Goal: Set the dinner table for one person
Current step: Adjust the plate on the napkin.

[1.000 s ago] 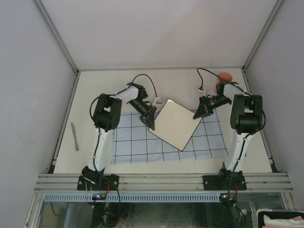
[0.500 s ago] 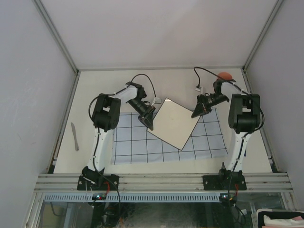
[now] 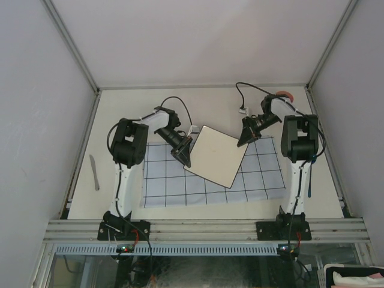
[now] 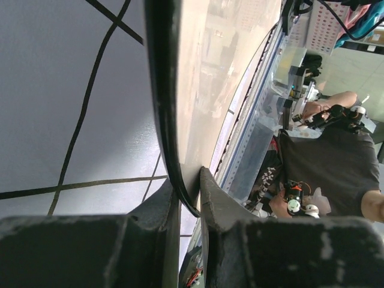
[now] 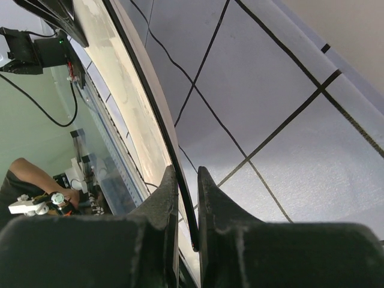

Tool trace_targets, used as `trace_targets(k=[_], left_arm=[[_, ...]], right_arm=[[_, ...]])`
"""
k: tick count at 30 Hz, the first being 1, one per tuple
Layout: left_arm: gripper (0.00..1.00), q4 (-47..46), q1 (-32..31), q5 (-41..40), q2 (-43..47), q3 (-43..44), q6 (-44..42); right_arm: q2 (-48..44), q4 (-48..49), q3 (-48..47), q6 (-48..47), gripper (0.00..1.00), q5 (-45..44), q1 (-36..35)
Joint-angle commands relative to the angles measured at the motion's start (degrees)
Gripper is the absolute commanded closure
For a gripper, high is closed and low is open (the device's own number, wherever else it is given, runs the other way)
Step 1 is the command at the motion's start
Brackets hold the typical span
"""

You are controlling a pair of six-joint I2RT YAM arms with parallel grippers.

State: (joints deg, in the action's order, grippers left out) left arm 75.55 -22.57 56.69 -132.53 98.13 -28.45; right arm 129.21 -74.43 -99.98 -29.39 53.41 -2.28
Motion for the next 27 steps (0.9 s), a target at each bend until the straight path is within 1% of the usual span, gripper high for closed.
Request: trace_targets(k=[1, 5, 10, 13, 18, 24, 27], left_arm=[[1.00, -1.3, -2.2, 14.2, 8.4, -1.6, -0.1], [1.00, -10.9, -2.2, 15.8, 11.9, -8.6, 7.4], [1.00, -19.5, -2.2, 15.3, 15.4, -13.9, 14.8], [1.00, -26.2, -2.2, 14.8, 17.0, -17.4, 20.7], [1.00, -40.2, -2.3, 12.8, 19.9, -22.2, 31.2], [1.00, -45.3, -3.7, 12.0, 20.8, -23.7, 35.5], [1.00, -46.3, -4.6, 11.7, 21.9, -24.4, 36.2]], right_arm=[[3.1, 0.0, -5.4, 2.3, 1.00, -5.0, -3.3], [6.6, -3.0, -11.0, 1.5, 1.00, -5.0, -4.2], [11.1, -7.2, -17.8, 0.4, 1.00, -5.4, -5.4], [12.6, -8.1, -20.5, 0.2, 1.00, -5.8, -6.2], [14.0, -8.7, -22.3, 0.1, 1.00, -5.7, -7.6], [14.2, -8.7, -23.1, 0.1, 1.00, -5.0, -9.2], [14.2, -8.6, -23.2, 0.2, 1.00, -4.5, -10.0]])
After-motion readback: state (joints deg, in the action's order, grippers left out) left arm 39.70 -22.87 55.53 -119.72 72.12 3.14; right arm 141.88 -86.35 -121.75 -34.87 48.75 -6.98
